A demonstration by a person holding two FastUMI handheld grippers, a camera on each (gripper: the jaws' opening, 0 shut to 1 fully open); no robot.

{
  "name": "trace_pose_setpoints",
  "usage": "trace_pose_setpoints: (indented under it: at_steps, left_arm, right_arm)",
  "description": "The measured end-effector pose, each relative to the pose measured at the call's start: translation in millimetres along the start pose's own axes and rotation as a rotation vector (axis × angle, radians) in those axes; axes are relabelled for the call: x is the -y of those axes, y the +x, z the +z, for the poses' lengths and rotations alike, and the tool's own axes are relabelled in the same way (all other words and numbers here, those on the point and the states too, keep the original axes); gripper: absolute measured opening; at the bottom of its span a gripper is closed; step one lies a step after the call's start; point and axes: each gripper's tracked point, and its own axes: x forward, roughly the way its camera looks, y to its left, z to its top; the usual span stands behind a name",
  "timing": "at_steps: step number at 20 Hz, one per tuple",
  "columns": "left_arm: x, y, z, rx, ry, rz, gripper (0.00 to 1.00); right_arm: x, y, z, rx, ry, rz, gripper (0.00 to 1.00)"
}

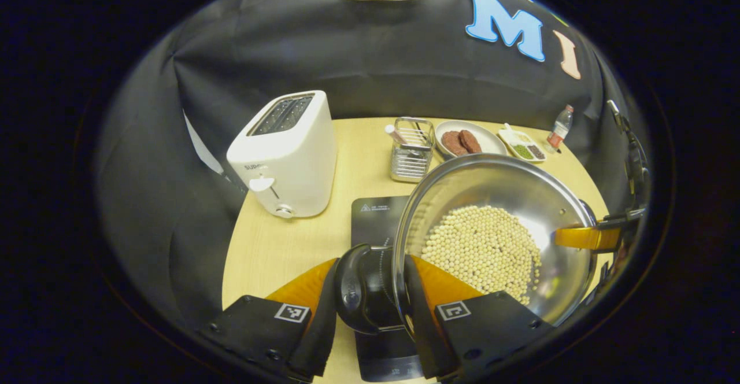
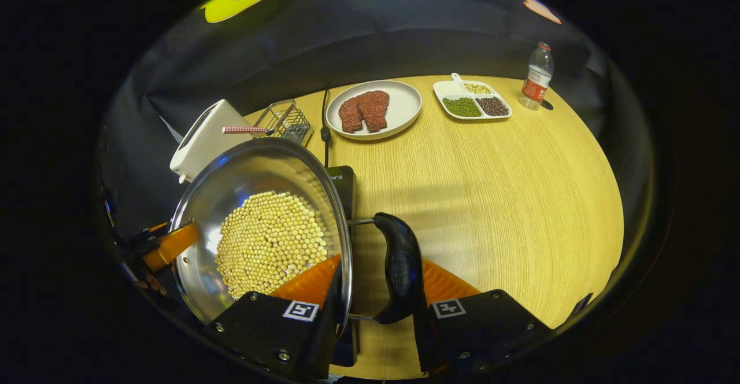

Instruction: First push the handle of the pot to place it horizontally, then grasp the pot with both hands and set it on the induction cooktop.

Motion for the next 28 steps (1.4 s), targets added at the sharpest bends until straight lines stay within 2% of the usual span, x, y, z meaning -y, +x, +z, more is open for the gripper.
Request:
trace_pose_setpoints:
  at_steps: [1,3,4,11,12,13,20,21,23,24,25,26,28]
  left_arm:
    - [0,2,0,0.000,0.002,-0.004,0.63]
    - [-1,4,1,0.001,0.012,-0.011,0.63]
    - [-2,4,1,0.003,0.016,-0.010,0.66]
    - [-7,11,3,0.017,0.015,-0.009,0.63]
    - [-8,12,2,0.018,0.015,-0.007,0.66]
    - [-9,14,0,0.014,0.009,-0.006,0.63]
    - [-12,17,-1,0.029,0.005,-0.015,0.62]
    - [-13,17,-3,0.028,-0.004,-0.018,0.65]
    - [-13,15,-3,0.038,-0.013,-0.020,0.66]
    - [-15,16,-1,0.046,-0.004,-0.014,0.63]
    - [-15,18,-1,0.058,0.008,-0.009,0.67]
    - [-17,19,-1,0.068,0.014,-0.003,0.64]
    - [-18,20,2,0.097,0.012,0.009,0.70]
  right_arm:
    - [-2,2,0,-0.001,0.000,-0.002,0.57]
    - [-5,6,-1,-0.006,0.013,-0.006,0.57]
    - [-6,8,-1,-0.006,0.022,-0.005,0.57]
    - [-15,16,-2,0.005,0.031,-0.013,0.57]
    - [-17,18,-2,0.008,0.028,-0.014,0.57]
    - [-18,19,-4,0.008,0.030,-0.018,0.57]
    - [-22,26,-12,0.012,0.041,-0.029,0.57]
    - [-24,26,-12,0.019,0.038,-0.032,0.57]
    - [-25,26,-11,0.030,0.030,-0.034,0.57]
    - [-25,26,-12,0.025,0.028,-0.030,0.57]
    - [-26,27,-12,0.025,0.033,-0.024,0.57]
    - [-26,26,-11,0.027,0.034,-0.020,0.57]
    - [-26,26,-10,0.037,0.014,-0.014,0.58]
